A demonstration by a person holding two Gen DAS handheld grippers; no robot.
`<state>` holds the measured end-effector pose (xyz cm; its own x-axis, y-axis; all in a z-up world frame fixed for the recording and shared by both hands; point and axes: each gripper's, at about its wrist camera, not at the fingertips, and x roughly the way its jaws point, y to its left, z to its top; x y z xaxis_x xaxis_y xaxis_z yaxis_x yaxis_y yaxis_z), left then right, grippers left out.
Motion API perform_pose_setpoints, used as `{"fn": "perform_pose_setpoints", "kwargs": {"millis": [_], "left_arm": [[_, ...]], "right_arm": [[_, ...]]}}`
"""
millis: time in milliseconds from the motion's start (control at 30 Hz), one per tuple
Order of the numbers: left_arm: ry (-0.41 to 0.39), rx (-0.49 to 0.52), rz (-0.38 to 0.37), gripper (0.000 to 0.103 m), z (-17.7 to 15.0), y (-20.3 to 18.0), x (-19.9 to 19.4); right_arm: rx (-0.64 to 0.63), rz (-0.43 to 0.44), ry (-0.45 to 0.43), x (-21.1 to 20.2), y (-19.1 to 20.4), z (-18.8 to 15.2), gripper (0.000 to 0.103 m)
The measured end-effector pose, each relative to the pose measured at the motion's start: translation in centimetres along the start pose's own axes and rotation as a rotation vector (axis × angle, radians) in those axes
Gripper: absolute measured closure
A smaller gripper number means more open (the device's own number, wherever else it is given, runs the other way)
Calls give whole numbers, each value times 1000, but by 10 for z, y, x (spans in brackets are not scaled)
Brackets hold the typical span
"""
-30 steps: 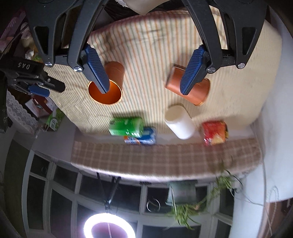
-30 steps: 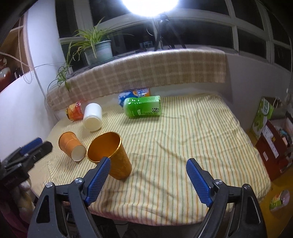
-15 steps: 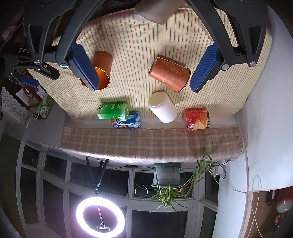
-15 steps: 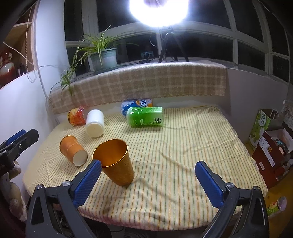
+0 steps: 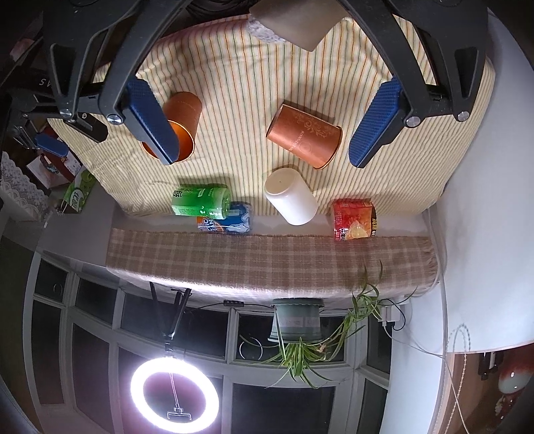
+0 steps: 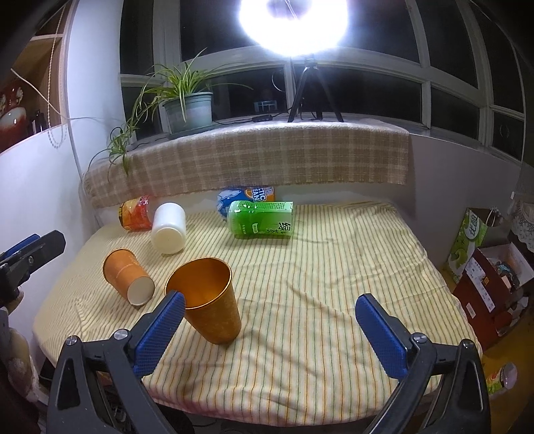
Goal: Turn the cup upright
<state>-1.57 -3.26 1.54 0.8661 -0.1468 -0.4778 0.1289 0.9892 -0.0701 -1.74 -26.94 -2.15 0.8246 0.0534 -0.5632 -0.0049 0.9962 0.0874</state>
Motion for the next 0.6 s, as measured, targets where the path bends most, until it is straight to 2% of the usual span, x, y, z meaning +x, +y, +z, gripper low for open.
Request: {"fn": "perform_pose_setpoints", "kwargs": {"millis": [600], "left_arm": [[0, 2, 0, 0, 0, 0, -1]], "right_arm": [[15, 6, 10, 3, 0, -3, 0]]}}
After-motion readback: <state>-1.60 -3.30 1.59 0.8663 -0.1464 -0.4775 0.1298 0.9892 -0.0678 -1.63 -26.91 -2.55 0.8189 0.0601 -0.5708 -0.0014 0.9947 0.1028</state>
